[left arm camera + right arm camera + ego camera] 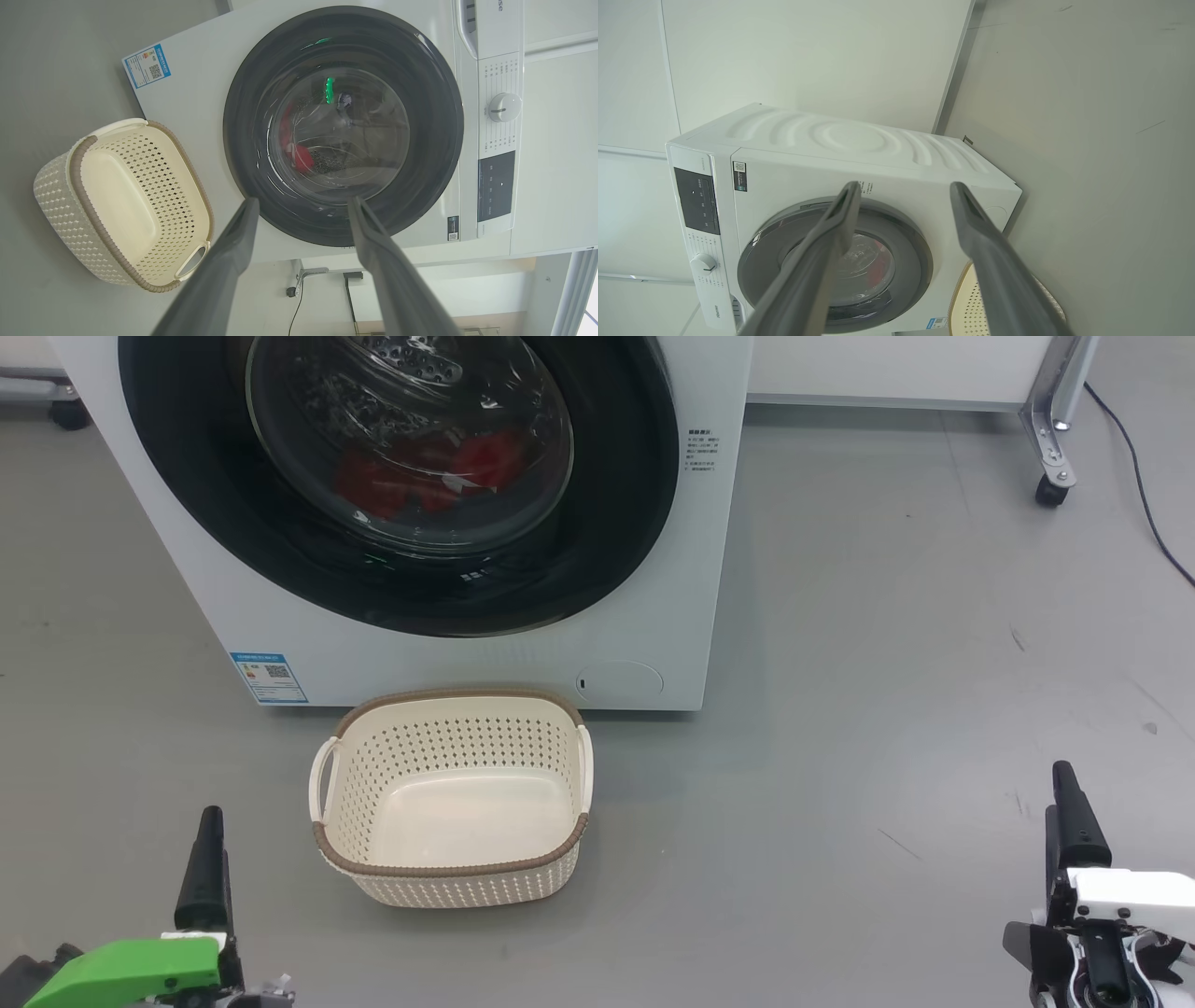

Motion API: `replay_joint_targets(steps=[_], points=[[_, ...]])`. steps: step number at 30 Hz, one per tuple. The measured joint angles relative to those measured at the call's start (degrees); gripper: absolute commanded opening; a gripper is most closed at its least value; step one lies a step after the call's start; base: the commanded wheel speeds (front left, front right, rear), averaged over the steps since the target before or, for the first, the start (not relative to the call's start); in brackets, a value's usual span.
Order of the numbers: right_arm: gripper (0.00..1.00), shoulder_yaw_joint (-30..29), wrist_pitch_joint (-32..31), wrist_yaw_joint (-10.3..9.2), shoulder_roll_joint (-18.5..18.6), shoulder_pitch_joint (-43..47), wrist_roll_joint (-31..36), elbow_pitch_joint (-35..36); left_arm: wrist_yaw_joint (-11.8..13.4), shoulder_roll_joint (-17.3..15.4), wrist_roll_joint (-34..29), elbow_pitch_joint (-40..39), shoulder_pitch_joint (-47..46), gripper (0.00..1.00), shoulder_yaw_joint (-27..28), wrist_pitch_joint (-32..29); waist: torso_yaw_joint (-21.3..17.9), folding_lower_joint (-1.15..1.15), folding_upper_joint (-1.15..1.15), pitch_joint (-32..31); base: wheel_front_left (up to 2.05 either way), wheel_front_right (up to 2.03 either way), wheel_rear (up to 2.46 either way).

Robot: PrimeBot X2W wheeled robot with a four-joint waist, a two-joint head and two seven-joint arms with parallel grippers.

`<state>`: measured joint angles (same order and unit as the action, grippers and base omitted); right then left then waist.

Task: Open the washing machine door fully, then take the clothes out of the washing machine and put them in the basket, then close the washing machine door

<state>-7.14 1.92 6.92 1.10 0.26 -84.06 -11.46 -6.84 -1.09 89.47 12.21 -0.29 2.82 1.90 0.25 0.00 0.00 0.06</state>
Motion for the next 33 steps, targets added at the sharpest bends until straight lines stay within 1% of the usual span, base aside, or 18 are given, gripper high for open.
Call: replay_joint_targets(steps=[3,9,13,25,28,32,33], points=[[1.00,0.04,0.45,0.01,0.02,-0.02,1.37,1.13,0.00,-0.01,-2.15,-0.82,-0.01,1.00,-0.04,0.55,0.06,0.00,0.00,-0.07,0.00,0.00,0.00],[1.00,0.40,1.53,0.01,0.21,-0.03,3.92,3.09,0.00,-0.03,-4.25,-2.54,-0.03,1.00,-0.24,1.79,0.12,0.00,0.00,-0.24,0.00,0.00,0.00],[1.00,0.86,2.54,0.01,0.26,-0.03,6.69,4.11,-0.01,-0.10,-6.98,-3.68,-0.03,1.00,-1.47,2.33,0.14,0.00,0.00,-0.36,0.00,0.00,0.00],[1.00,1.99,4.79,-0.02,0.37,-0.01,17.16,7.16,-0.02,-0.20,-18.47,-6.42,-0.02,1.00,-4.22,4.82,0.28,0.00,0.00,-0.49,0.00,0.00,0.00],[1.00,2.22,5.35,-0.56,0.42,0.03,20.30,7.71,-0.02,-0.23,-21.70,-7.05,-0.02,1.00,-4.91,5.42,0.32,0.00,0.00,-0.47,0.00,0.00,0.00],[1.00,2.81,6.09,-0.63,0.71,0.35,24.76,8.20,-0.02,-0.31,-26.27,-7.23,0.02,1.00,-5.83,6.11,0.42,0.00,0.00,-0.45,0.00,0.00,0.00],[1.00,3.01,6.37,-1.02,0.82,0.40,25.70,8.37,-0.02,-0.32,-27.64,-7.20,0.04,1.00,-6.15,6.37,0.45,0.00,0.00,-0.44,0.00,0.00,0.00]])
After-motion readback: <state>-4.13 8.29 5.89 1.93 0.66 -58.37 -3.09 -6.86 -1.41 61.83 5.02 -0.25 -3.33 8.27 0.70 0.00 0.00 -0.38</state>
